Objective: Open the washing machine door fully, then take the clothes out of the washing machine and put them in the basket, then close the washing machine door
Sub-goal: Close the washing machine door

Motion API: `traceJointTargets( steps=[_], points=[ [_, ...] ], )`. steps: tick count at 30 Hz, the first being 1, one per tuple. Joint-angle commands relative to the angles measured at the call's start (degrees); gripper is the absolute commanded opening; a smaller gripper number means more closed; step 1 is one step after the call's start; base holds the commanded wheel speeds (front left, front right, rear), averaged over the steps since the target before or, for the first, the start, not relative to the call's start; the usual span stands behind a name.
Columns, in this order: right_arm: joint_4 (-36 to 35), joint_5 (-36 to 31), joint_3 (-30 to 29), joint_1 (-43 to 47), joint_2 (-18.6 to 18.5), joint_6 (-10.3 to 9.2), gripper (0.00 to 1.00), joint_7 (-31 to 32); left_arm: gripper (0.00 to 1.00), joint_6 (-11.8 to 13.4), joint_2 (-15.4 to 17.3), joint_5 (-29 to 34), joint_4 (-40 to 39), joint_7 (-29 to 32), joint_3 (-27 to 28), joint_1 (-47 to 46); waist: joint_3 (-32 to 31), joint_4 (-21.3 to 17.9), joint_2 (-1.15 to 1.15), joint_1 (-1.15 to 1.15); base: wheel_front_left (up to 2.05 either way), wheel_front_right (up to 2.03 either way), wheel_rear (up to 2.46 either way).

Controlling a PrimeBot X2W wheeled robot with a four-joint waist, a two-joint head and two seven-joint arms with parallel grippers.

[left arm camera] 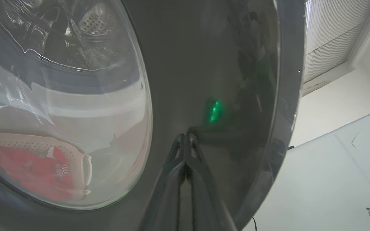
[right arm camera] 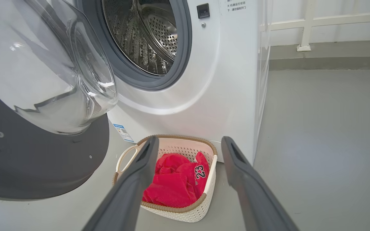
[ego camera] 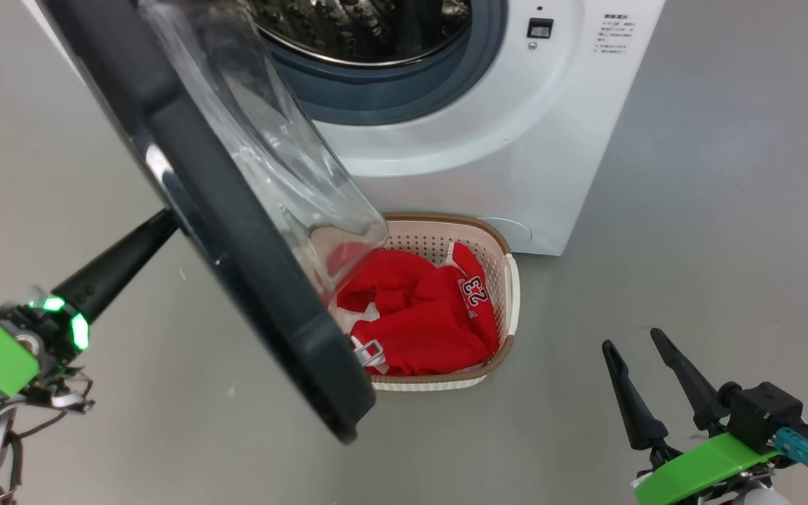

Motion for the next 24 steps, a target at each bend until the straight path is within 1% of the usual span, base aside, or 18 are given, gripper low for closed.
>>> traceJointTargets(
  steps=[1,6,12,18,24],
  points=[
    [-1.2,-0.2,1.2,-1.6,-0.1,0.28,1.00,-0.4,0.00,-0.4,1.5,0.6,-1.4,0.1,1.8,-3.4,0.1,-0.6,0.00,0.00,0.00,0.00,0.00],
    [-1.2,-0.1,0.9,-1.5,0.2,0.28,1.00,-0.4,0.00,-0.4,0.9,1.4,-1.4,0.1,0.9,-4.8,0.1,-1.4,0.00,0.00,0.00,0.00,0.00],
    [-1.2,-0.2,0.9,-1.8,0.5,0.28,1.00,-0.4,0.00,0.2,-0.8,3.6,-0.6,-0.5,-1.5,-8.2,0.5,-2.1,0.00,0.00,0.00,0.00,0.00],
    [-1.2,0.0,1.2,-2.7,1.1,0.28,1.00,-0.4,0.00,0.7,-3.1,6.8,2.7,-1.9,-4.0,-12.5,1.1,-3.9,0.00,0.00,0.00,0.00,0.00],
    [-1.4,0.1,1.1,-3.5,1.7,0.28,1.00,-0.4,0.00,0.6,-4.5,9.7,7.0,-3.2,-5.5,-17.2,2.8,-5.9,0.00,0.00,0.00,0.00,0.00]
  ],
)
